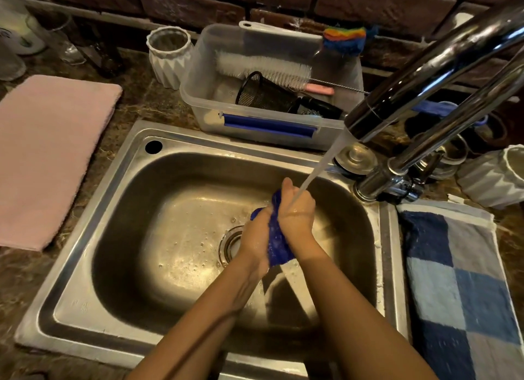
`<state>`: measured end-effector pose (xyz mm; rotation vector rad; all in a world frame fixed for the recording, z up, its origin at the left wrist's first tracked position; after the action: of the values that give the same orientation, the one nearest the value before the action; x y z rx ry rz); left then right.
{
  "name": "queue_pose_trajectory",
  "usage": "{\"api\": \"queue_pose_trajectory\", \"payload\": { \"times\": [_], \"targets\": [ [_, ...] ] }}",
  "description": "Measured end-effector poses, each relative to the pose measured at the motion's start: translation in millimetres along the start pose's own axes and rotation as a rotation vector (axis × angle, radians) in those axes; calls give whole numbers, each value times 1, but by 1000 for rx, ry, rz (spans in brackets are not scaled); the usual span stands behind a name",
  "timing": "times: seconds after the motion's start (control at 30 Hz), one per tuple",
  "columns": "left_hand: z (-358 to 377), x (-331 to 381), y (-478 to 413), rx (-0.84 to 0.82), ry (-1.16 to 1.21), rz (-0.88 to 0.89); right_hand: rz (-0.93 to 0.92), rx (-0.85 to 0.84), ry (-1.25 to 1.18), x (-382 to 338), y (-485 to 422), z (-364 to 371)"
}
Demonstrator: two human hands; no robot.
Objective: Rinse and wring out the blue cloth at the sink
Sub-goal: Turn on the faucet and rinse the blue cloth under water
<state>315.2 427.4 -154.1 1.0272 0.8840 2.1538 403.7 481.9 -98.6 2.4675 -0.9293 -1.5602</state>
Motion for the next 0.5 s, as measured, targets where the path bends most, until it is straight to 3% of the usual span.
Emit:
{"api": "queue_pose_trajectory", "payload": {
  "times": [0.13, 0.33, 0.5],
  "targets": [
    [-3, 2, 3, -27, -15, 4, 144, -95, -141, 18, -5, 9],
    [3, 16, 4, -88, -27, 51, 97, -566, -265, 13, 16, 32],
    [4, 47, 0, -47, -273, 171, -9, -665, -10, 5, 24, 19]
  ]
}}
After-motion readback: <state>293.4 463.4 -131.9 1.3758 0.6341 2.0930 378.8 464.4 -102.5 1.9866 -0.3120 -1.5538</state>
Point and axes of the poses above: each hand's wrist, its own y-axis away from the middle knuckle, its own z-axis out of the palm, x = y × z, the point moved 10 cm from there along -y, towards the middle knuckle, and after that the axes turned 1 degree about -z, right-handed, at the moved point
